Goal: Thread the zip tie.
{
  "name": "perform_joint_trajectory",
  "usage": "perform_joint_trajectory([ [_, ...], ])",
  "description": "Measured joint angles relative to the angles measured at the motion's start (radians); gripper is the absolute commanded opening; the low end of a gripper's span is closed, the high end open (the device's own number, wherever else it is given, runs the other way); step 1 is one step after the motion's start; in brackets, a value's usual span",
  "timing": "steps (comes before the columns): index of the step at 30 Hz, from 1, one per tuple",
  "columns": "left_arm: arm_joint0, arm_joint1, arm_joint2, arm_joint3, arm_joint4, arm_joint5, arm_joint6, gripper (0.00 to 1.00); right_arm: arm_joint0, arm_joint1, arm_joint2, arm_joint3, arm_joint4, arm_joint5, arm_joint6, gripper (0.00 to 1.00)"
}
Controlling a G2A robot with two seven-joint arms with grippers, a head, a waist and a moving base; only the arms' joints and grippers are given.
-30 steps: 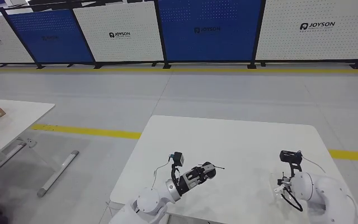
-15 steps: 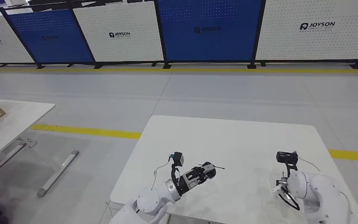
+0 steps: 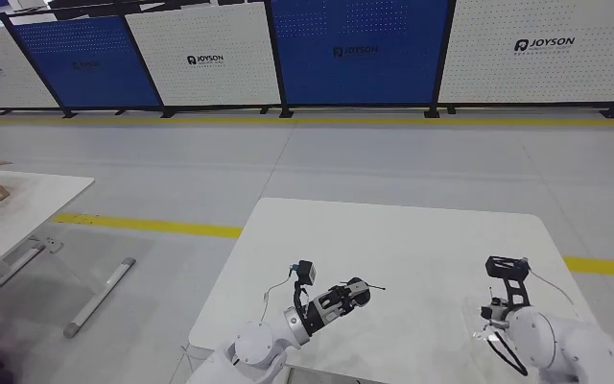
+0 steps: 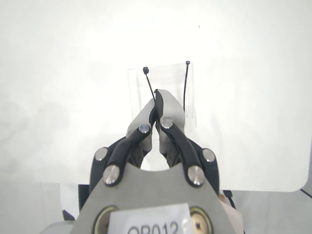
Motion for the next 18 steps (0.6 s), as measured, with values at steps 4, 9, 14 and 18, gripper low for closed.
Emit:
perform_joint_trajectory([
  [4,0.0,0.0,0.0,0.0,0.0,0.0,0.0,0.0,-0.08,-0.004,0.065,-0.063,0.077,0.0,-0.085,0.0],
  [9,0.0,0.0,0.0,0.0,0.0,0.0,0.0,0.0,-0.081,-0.004,0.066,-0.062,0.077,-0.001,-0.084,0.0],
  [14,0.0,0.0,0.0,0.0,0.0,0.0,0.0,0.0,-0.081,-0.004,0.066,-0.063,0.077,-0.001,-0.084,0.0],
  [18,0.0,0.0,0.0,0.0,0.0,0.0,0.0,0.0,-0.108,-0.01,0.084,-0.071,0.14,-0.004,-0.174,0.0],
])
